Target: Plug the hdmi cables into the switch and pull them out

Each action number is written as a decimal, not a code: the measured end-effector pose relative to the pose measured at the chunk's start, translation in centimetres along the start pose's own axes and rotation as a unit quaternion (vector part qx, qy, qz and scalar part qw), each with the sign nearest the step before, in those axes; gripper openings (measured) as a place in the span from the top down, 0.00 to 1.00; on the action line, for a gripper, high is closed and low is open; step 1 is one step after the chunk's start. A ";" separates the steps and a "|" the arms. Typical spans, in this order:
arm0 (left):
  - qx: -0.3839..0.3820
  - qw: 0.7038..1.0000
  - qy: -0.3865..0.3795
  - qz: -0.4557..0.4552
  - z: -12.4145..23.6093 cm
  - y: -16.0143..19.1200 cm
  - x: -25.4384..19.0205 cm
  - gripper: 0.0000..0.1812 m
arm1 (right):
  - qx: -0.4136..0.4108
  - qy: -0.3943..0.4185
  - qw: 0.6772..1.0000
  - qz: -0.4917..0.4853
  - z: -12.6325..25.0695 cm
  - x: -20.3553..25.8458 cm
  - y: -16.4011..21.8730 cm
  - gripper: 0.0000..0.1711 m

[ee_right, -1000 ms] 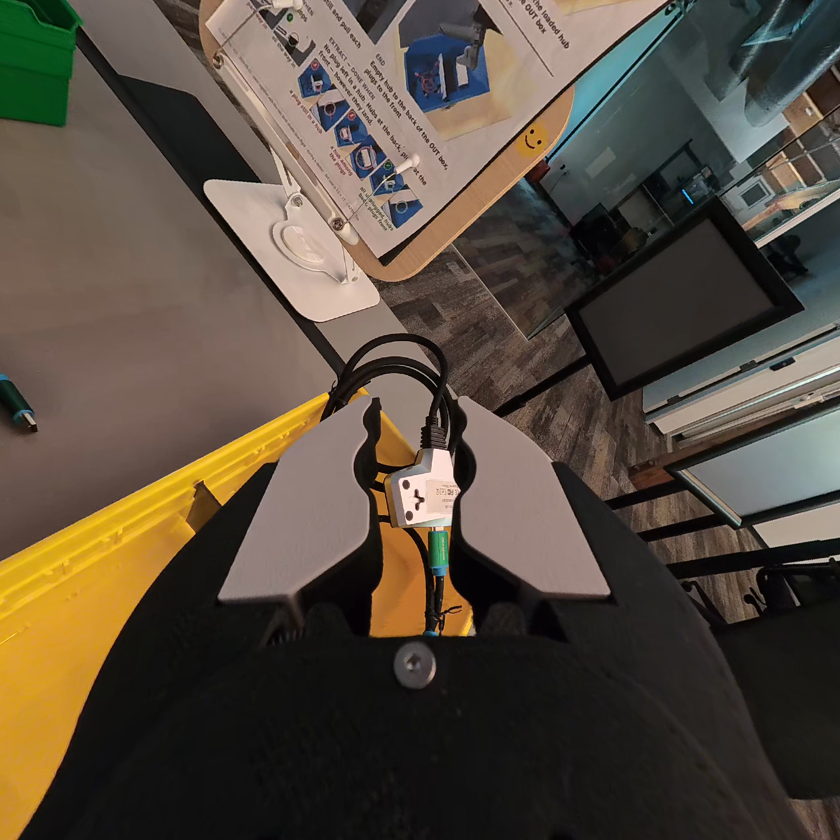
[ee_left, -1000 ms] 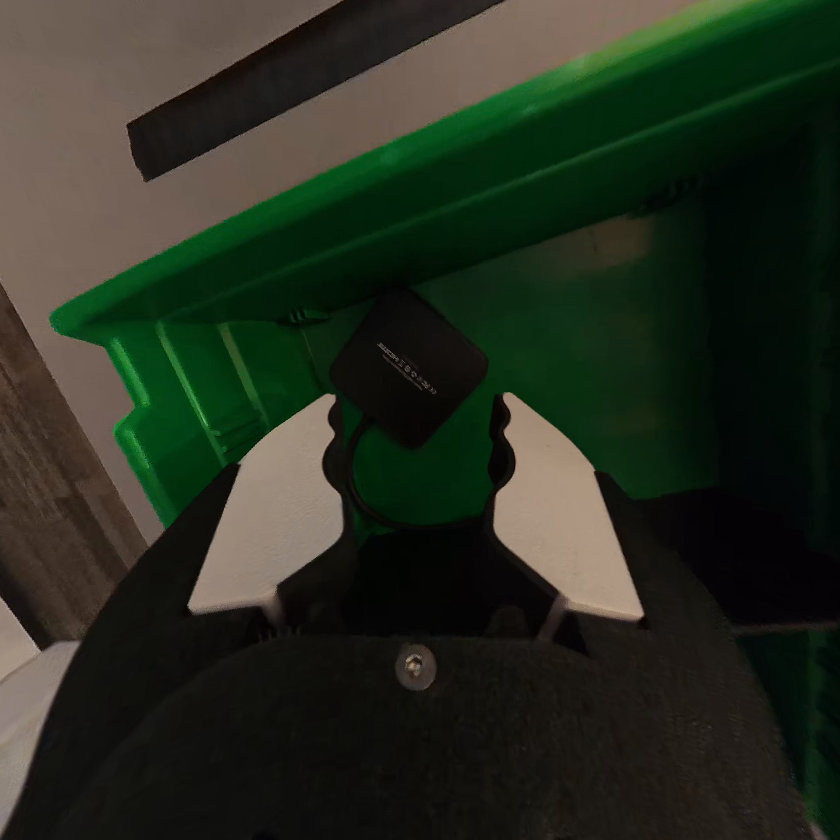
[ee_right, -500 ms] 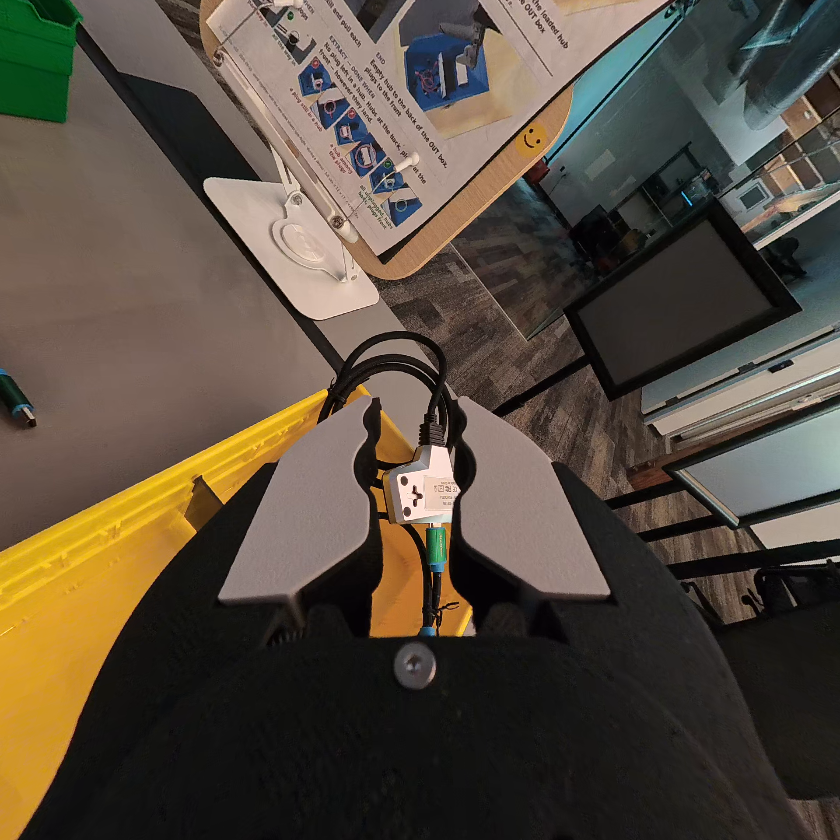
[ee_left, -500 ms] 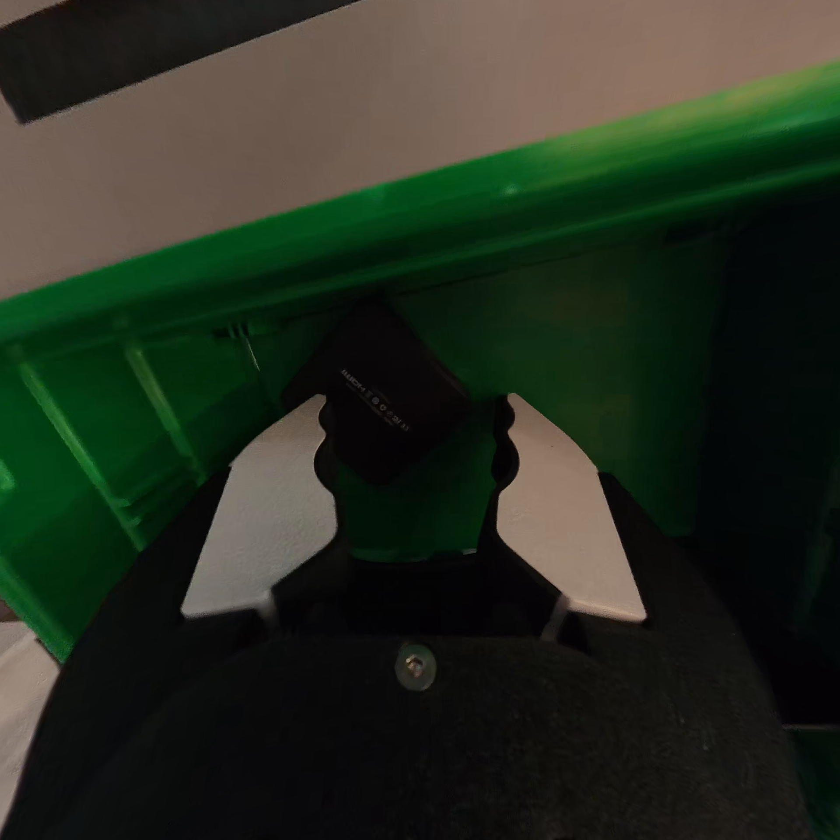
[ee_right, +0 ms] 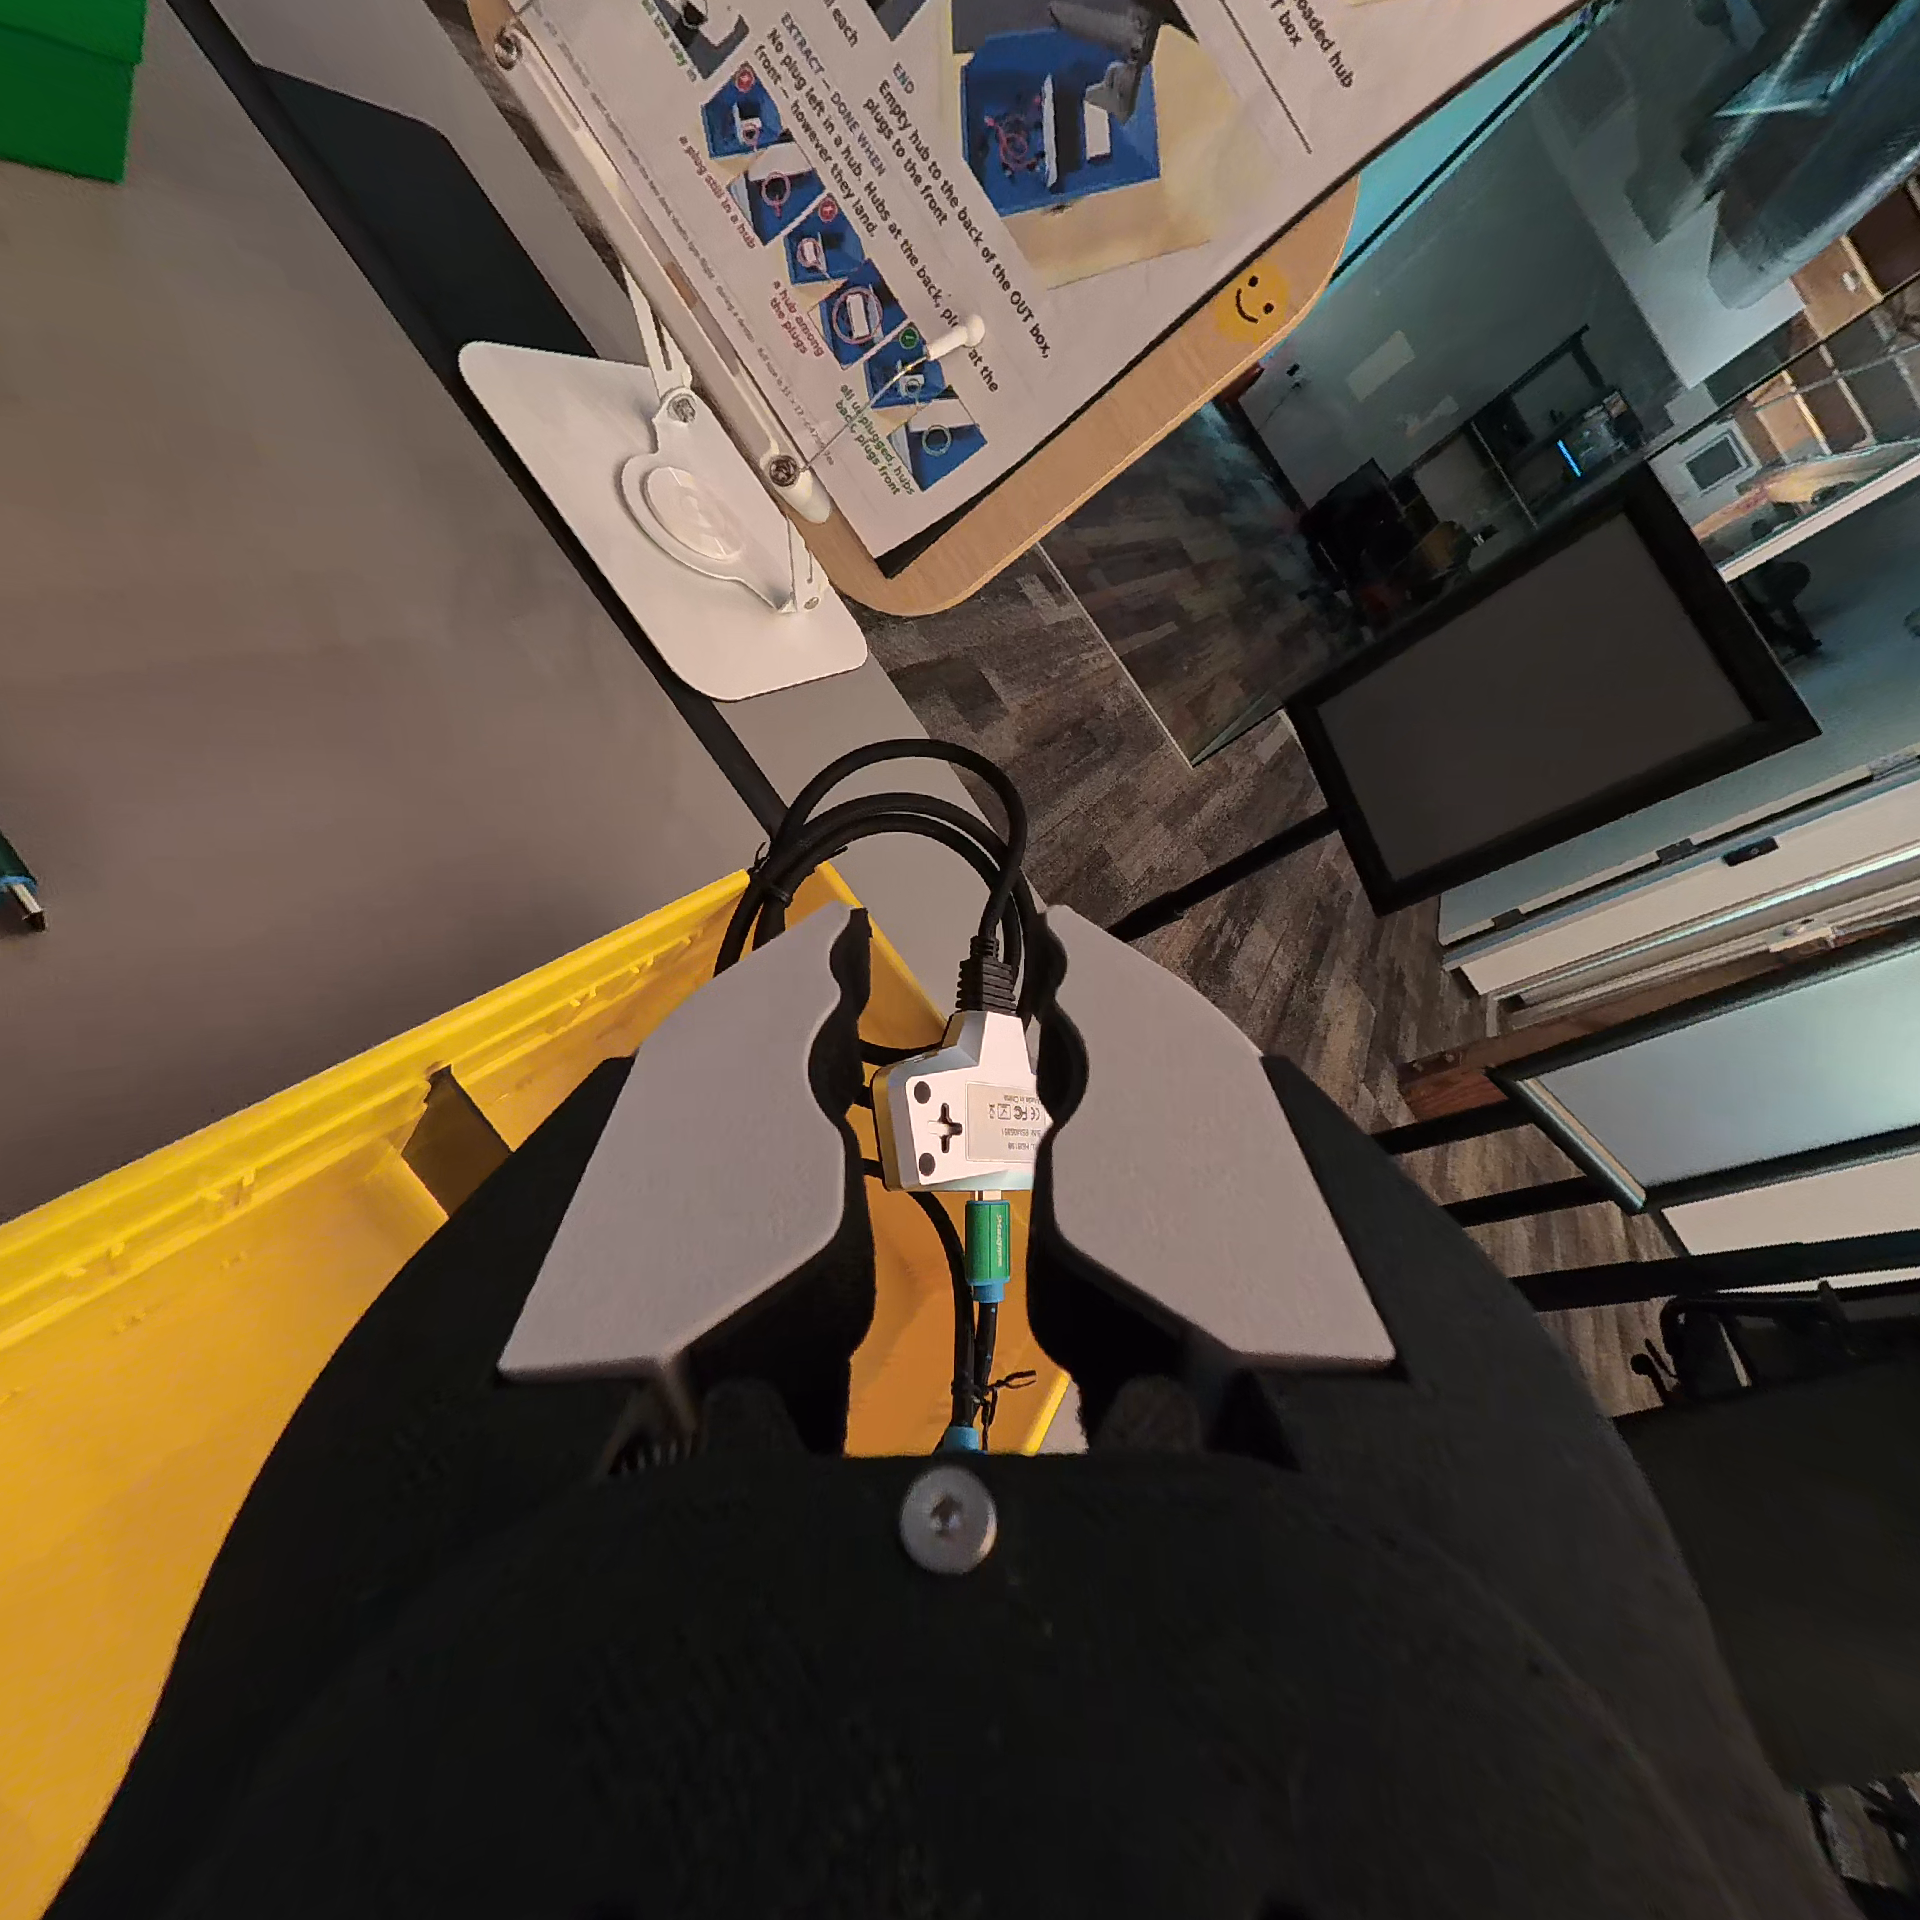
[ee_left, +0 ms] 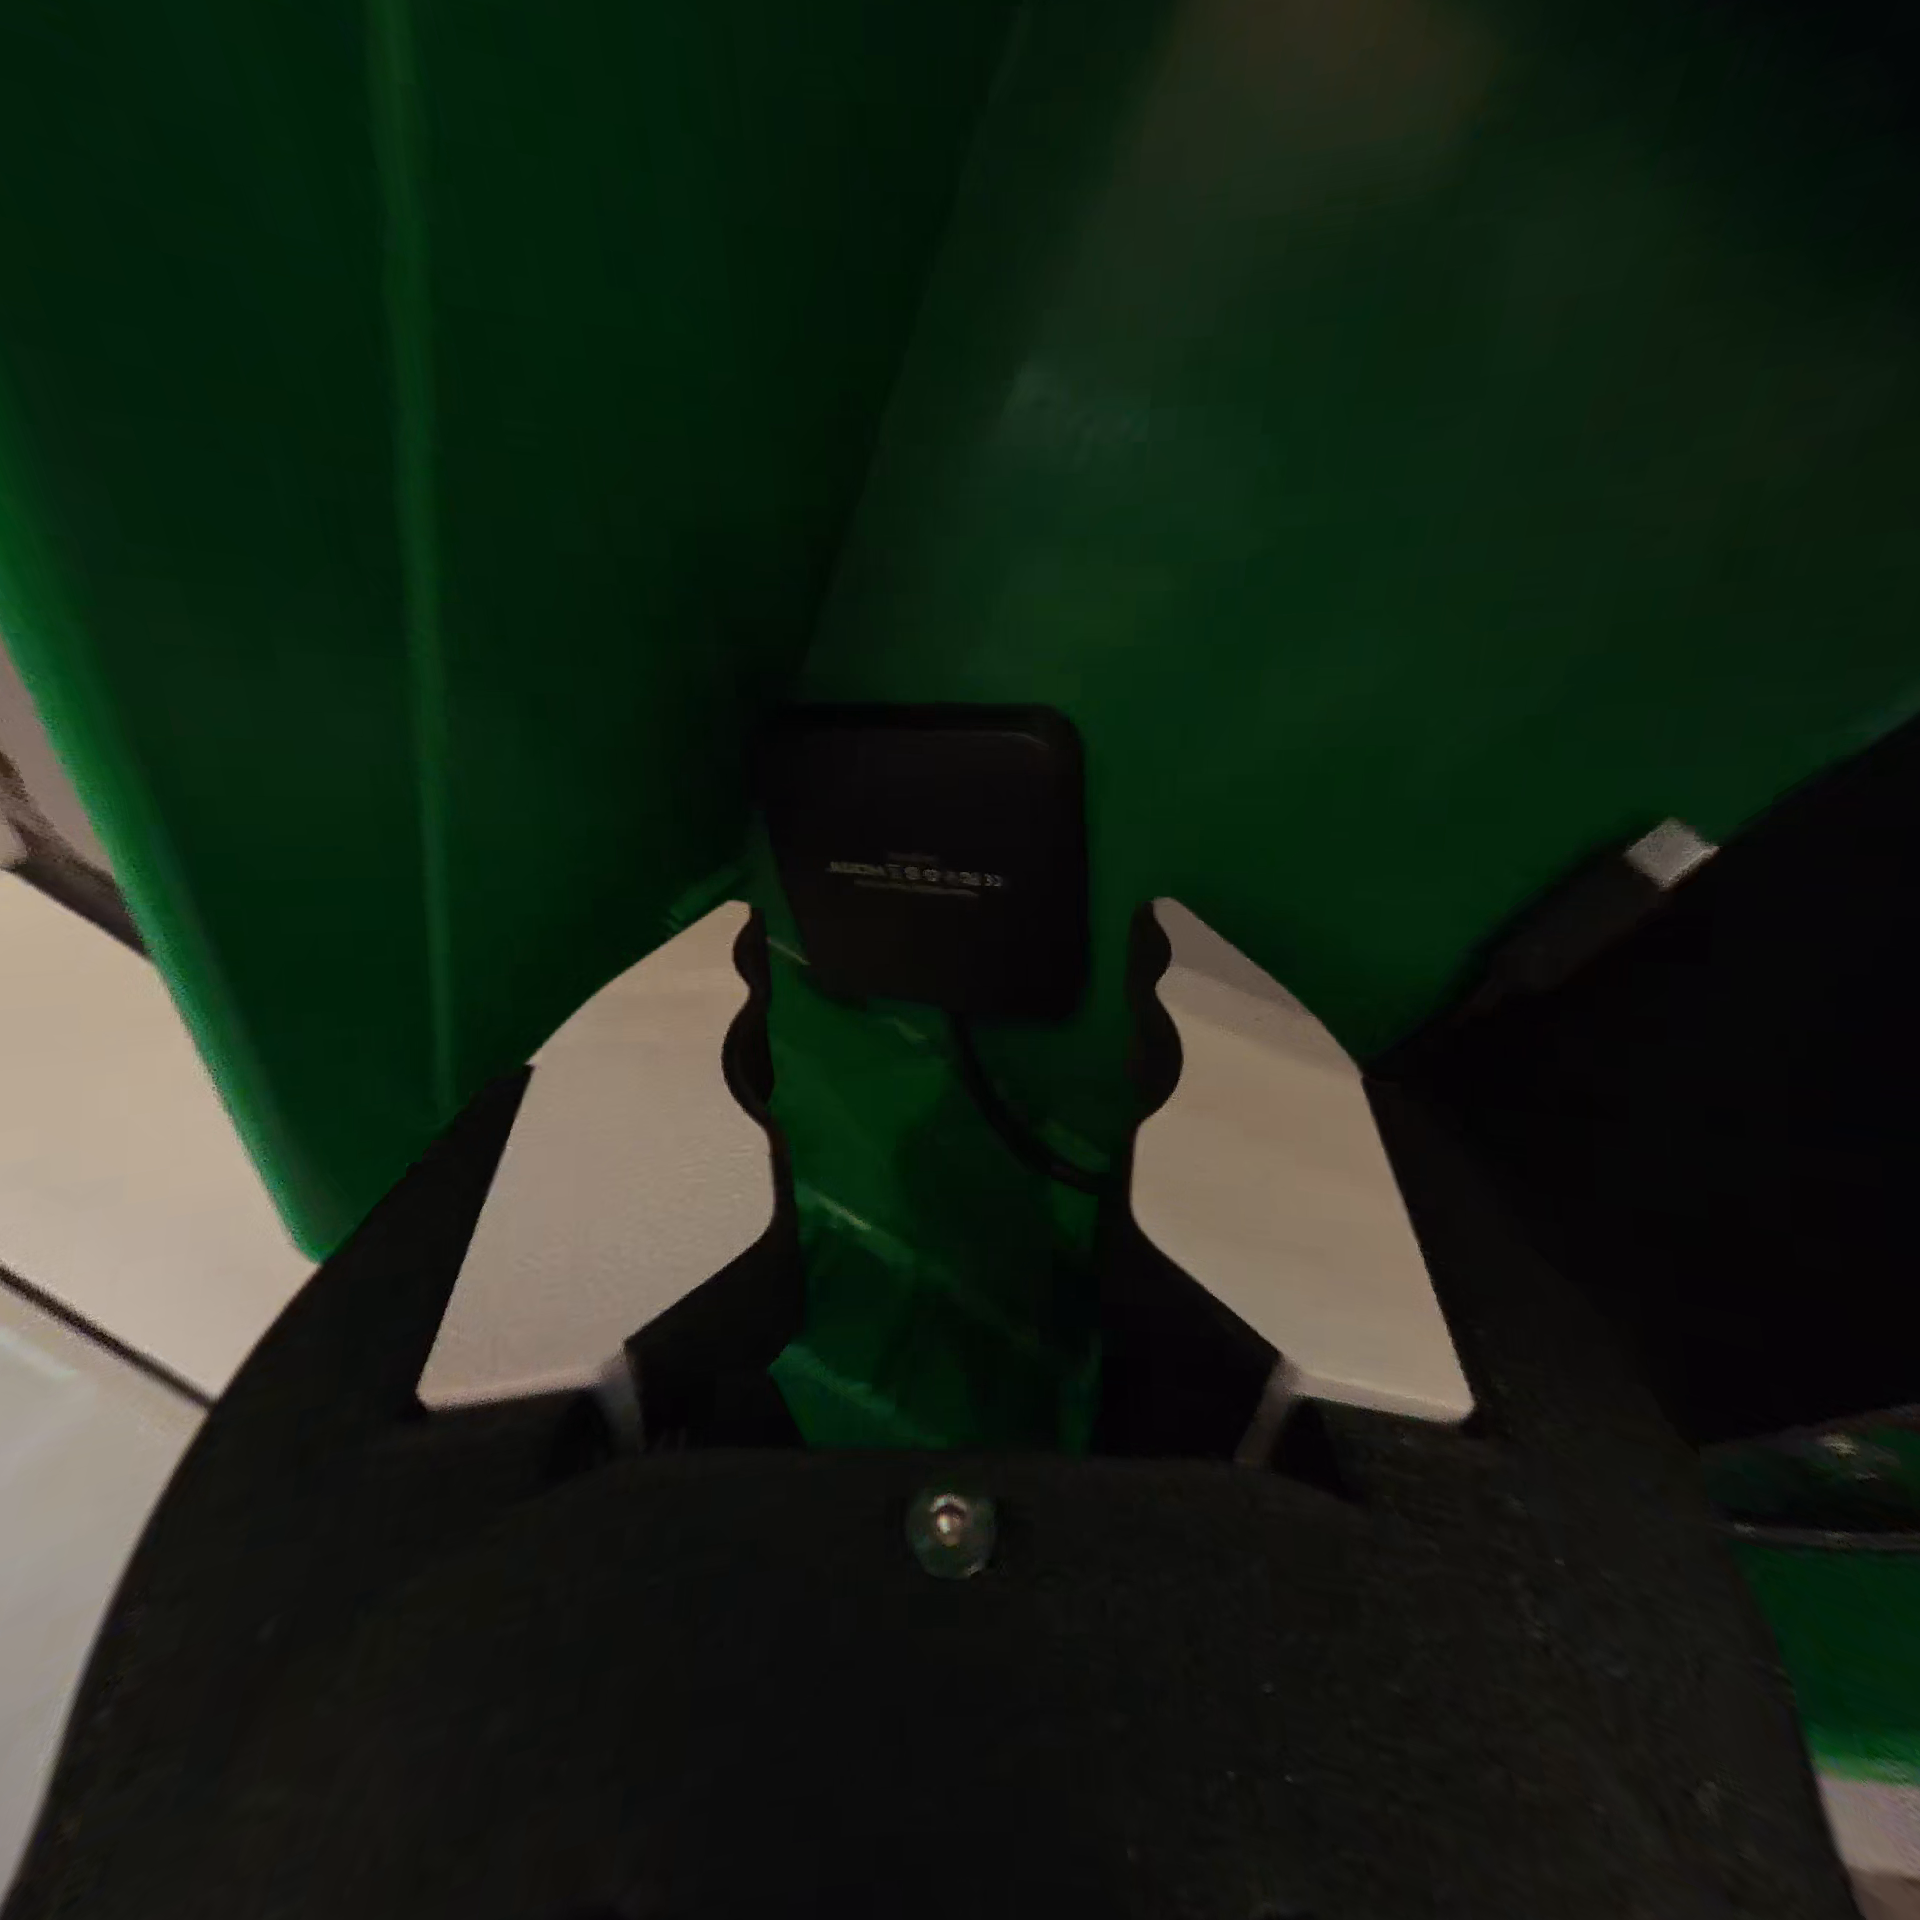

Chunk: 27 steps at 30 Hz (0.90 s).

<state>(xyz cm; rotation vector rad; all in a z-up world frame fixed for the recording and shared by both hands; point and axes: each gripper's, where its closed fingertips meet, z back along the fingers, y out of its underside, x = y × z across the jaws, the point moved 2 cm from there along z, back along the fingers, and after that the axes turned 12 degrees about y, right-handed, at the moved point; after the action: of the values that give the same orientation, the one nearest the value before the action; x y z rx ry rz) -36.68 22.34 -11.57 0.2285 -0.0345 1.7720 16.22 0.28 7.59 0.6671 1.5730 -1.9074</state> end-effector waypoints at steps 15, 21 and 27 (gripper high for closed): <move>0.059 0.989 0.117 -0.072 -1.7 0.8 0.1 0.54 | 0.045 -0.012 0.997 0.067 -1.7 2.0 1.1 0.82; 0.113 0.980 0.115 -0.114 -1.8 1.1 0.2 0.53 | 0.049 -0.016 0.996 0.074 -1.8 2.2 1.2 0.82; 0.123 0.972 0.077 -0.185 -1.4 0.4 -0.9 0.62 | 0.051 -0.019 0.996 0.073 -1.9 2.2 1.4 0.82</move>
<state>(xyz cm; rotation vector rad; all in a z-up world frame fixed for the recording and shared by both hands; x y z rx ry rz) -37.05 21.56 -13.04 0.2569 0.3230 1.4140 15.64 1.66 4.72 0.7638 1.3725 -1.8906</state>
